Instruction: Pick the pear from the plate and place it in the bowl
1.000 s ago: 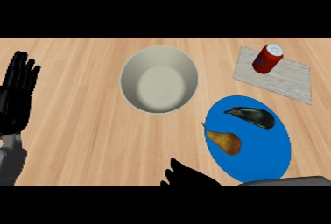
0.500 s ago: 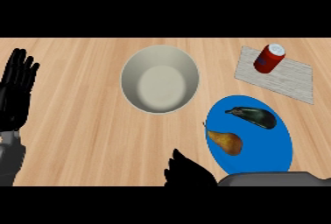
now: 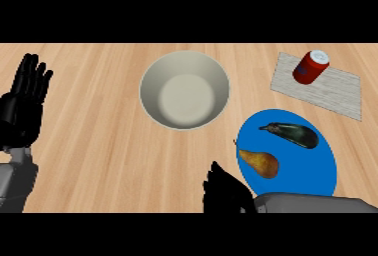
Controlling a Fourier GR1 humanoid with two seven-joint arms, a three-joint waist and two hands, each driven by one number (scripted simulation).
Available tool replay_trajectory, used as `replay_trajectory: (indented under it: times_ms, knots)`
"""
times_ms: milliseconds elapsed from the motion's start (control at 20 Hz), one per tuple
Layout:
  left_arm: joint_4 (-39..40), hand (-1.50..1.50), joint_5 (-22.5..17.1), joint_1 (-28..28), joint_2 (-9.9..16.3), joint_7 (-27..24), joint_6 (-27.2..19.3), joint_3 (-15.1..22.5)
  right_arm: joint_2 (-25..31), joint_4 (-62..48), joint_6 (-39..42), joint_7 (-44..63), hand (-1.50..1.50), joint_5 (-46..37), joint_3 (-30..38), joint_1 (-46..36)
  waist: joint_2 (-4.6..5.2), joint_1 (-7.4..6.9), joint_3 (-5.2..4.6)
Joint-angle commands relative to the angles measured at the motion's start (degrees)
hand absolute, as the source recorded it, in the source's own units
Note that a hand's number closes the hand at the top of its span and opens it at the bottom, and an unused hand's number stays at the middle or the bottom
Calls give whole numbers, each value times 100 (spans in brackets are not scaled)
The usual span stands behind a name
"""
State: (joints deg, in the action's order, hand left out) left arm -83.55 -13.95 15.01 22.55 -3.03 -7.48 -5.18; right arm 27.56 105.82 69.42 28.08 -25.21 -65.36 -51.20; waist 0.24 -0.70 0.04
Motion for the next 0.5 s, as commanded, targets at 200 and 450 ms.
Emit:
replay_trajectory:
  times_ms: [200, 450]
  knots:
    - [578, 0, 148, 77, -188, -487, 156, -85, 354, -688, -686, -1509, -150, -952, -251, -385, 16, -1, -3]
    - [-209, 0, 4, 134, 88, 375, 121, -223, 491, -841, -1201, -2231, -150, -1385, -389, -128, -16, -4, 0]
